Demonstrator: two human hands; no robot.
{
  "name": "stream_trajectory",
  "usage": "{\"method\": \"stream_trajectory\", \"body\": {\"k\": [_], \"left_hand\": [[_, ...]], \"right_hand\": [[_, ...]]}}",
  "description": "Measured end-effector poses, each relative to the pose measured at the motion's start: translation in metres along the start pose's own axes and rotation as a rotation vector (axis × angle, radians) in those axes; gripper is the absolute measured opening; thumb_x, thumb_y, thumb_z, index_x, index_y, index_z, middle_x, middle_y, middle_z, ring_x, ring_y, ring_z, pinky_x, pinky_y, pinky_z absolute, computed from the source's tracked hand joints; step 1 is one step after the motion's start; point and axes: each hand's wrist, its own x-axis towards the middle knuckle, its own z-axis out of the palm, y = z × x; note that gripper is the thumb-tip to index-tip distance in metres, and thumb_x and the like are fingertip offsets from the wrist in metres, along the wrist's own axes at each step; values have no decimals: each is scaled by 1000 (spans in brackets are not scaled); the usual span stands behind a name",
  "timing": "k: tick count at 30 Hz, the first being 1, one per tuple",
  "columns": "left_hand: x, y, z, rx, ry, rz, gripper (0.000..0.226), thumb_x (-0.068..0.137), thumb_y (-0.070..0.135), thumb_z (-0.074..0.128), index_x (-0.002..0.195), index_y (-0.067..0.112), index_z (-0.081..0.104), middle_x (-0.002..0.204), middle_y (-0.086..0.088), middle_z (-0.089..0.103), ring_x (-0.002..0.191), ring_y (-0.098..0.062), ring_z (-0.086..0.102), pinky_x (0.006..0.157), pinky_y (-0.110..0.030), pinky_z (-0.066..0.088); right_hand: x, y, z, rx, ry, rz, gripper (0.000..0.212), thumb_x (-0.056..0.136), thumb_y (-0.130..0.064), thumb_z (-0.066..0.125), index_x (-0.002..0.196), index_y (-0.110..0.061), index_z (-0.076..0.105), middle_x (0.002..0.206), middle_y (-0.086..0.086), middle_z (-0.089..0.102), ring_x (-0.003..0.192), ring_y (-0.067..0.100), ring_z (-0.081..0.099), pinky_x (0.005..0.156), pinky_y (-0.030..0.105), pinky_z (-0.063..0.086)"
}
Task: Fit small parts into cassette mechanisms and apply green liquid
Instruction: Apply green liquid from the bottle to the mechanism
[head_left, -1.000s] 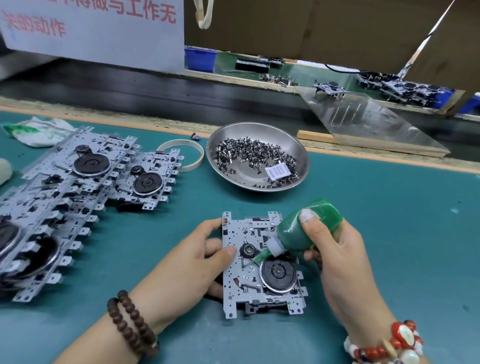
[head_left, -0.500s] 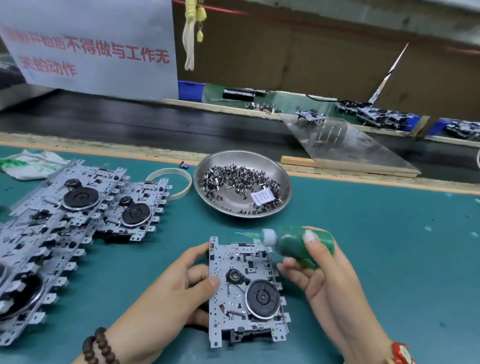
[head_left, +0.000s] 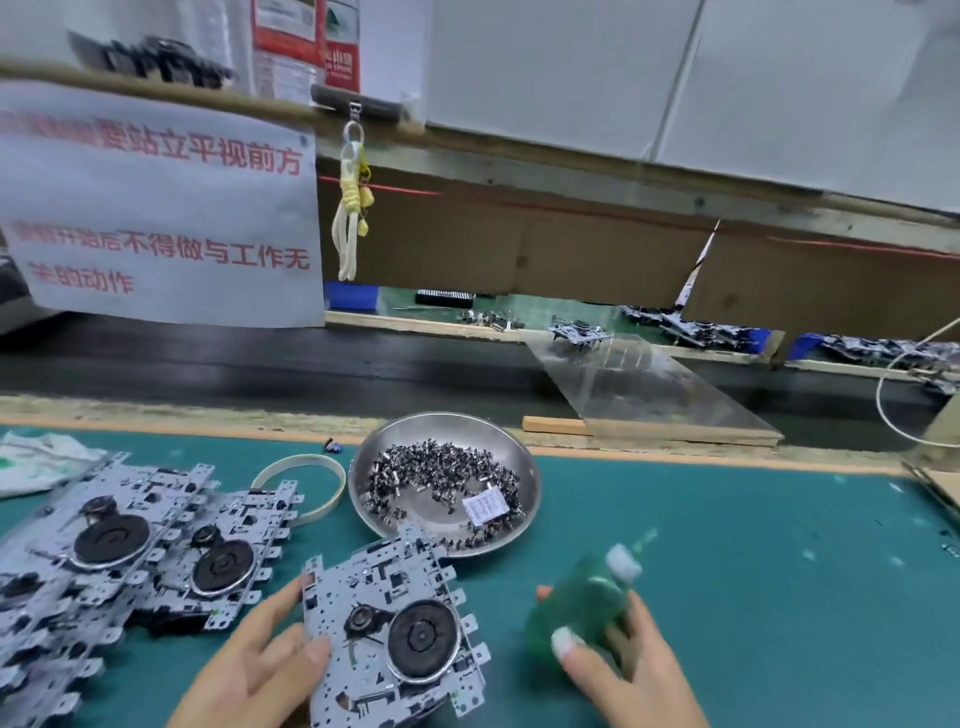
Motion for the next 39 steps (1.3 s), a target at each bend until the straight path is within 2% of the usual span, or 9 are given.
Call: {"method": "stream_trajectory", "body": {"k": [9, 12, 13, 15, 16, 22, 26, 34, 39], "left_hand": [[14, 35, 37, -181, -140, 84, 44, 76, 1, 53, 115, 21, 57, 88, -10, 74, 67, -25, 71, 44, -26, 53], [27, 42, 56, -233, -146, 110, 42, 80, 0, 51, 117, 19, 56, 88, -12, 73, 59, -21, 69, 41, -27, 52], [31, 46, 61, -233, -154, 128, 42, 78, 1, 53, 116, 20, 57, 87, -12, 73, 57, -19, 69, 41, -26, 52], [38, 56, 70, -229, -194, 160, 42, 73, 7, 55, 112, 21, 58, 87, -10, 73, 58, -17, 68, 43, -26, 53], [42, 60, 75, -222, -224, 164, 39, 73, 8, 56, 110, 22, 60, 88, -10, 74, 59, -16, 68, 44, -25, 53], [72, 66, 135, -82, -407, 80, 26, 91, 4, 49, 106, 23, 55, 83, -7, 74, 61, -13, 68, 48, -22, 52], [96, 55, 167, -2, -452, 31, 26, 93, 4, 48, 101, 29, 48, 67, 1, 71, 57, -9, 67, 46, -20, 51], [181, 32, 225, 176, -422, -55, 58, 88, 4, 59, 137, 17, 31, 104, -3, 56, 77, -12, 62, 59, -24, 57], [230, 28, 260, 339, -413, 78, 60, 85, 6, 62, 138, 17, 35, 95, 13, 56, 87, -10, 60, 83, -29, 55]], "right_hand": [[8, 6, 4, -844, 48, -118, 32, 84, -45, 60, 90, -46, 29, 106, -13, 52, 105, 4, 54, 88, 10, 37], [-1, -5, -7, -413, 50, -45, 16, 99, -37, 27, 114, -38, 33, 125, -6, 51, 111, 12, 51, 92, 11, 32], [-10, -10, -15, -312, 2, -5, 55, 88, -62, 8, 123, -31, 37, 130, -5, 49, 105, 15, 49, 95, 16, 30], [-6, -26, -30, -114, -43, 28, 33, 96, -1, 41, 127, -11, 49, 130, 14, 54, 83, 13, 55, 84, 23, 41], [-3, -36, -37, -87, -43, 6, 57, 79, 32, 43, 119, -7, 54, 120, 22, 60, 68, 12, 60, 70, 21, 47], [34, -63, -53, 169, -75, 34, 31, 78, -28, 50, 89, -6, 68, 86, 16, 73, 65, 32, 71, 58, 38, 52], [61, -69, -66, 242, 12, 23, 25, 61, -27, 61, 64, -8, 77, 77, 16, 73, 57, 26, 69, 42, 23, 51], [154, -61, -101, 420, 162, 186, 21, 84, -21, 60, 91, -2, 65, 66, 13, 70, 58, 25, 59, 40, 20, 51], [228, -79, -99, 448, 210, 107, 17, 93, -14, 51, 97, 1, 59, 68, 12, 71, 53, 13, 67, 40, 15, 49]]}}
